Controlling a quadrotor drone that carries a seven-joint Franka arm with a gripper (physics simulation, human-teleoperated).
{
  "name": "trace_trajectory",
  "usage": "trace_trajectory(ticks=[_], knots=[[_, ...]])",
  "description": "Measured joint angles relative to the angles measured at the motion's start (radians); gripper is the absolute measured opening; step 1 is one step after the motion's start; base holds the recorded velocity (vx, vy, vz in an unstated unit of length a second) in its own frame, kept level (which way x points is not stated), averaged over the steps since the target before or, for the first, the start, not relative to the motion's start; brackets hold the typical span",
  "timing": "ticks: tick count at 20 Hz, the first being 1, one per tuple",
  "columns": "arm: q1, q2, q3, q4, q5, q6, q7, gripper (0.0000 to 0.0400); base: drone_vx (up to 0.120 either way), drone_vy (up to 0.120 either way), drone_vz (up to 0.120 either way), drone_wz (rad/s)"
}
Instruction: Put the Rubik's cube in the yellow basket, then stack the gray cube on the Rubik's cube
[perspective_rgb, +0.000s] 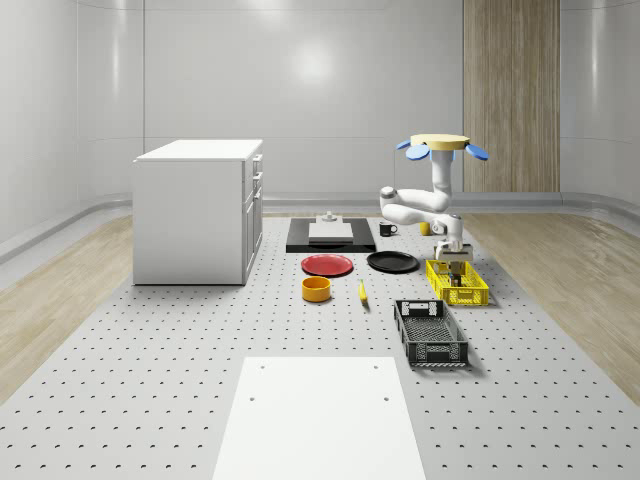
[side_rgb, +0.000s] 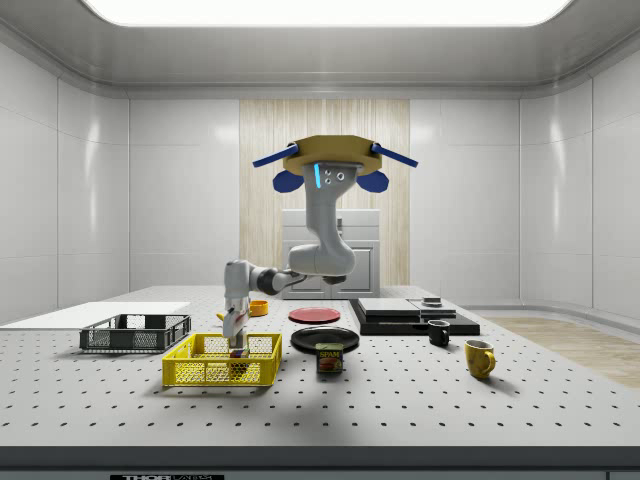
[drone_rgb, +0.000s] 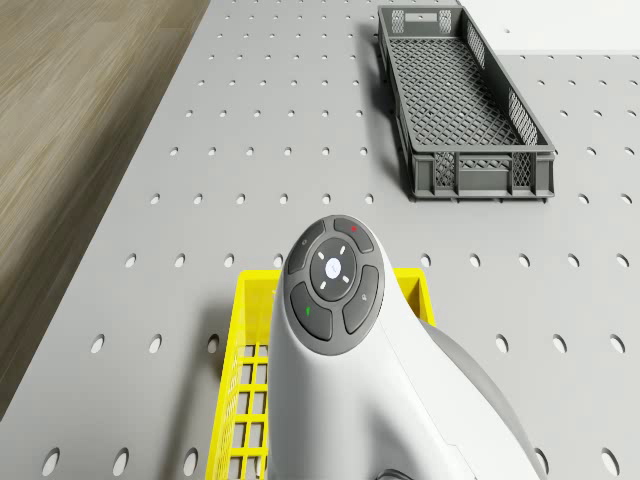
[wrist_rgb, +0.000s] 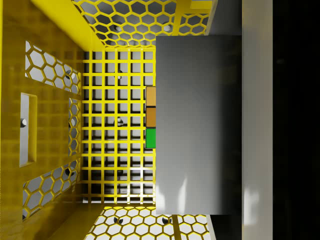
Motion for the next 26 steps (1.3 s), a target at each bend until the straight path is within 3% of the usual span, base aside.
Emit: trace_trajectory(ticks=[8, 11, 14, 26], knots=[[0.011, -0.003, -0.024, -0.007, -0.023, 0.007, -0.002, 0.025, 0.0, 0.0, 0.0, 0.0], [0.014, -0.003, -0.027, -0.009, -0.026, 0.008, -0.003, 0.0329, 0.0, 0.0, 0.0, 0.0], [0.018, -0.002, -0.021, -0.013, -0.02, 0.004, -0.004, 0.0367, 0.0, 0.0, 0.0, 0.0], [0.03, -0.001, 0.048, -0.031, 0.045, -0.02, -0.003, 0.0398, 0.0, 0.0, 0.0, 0.0]])
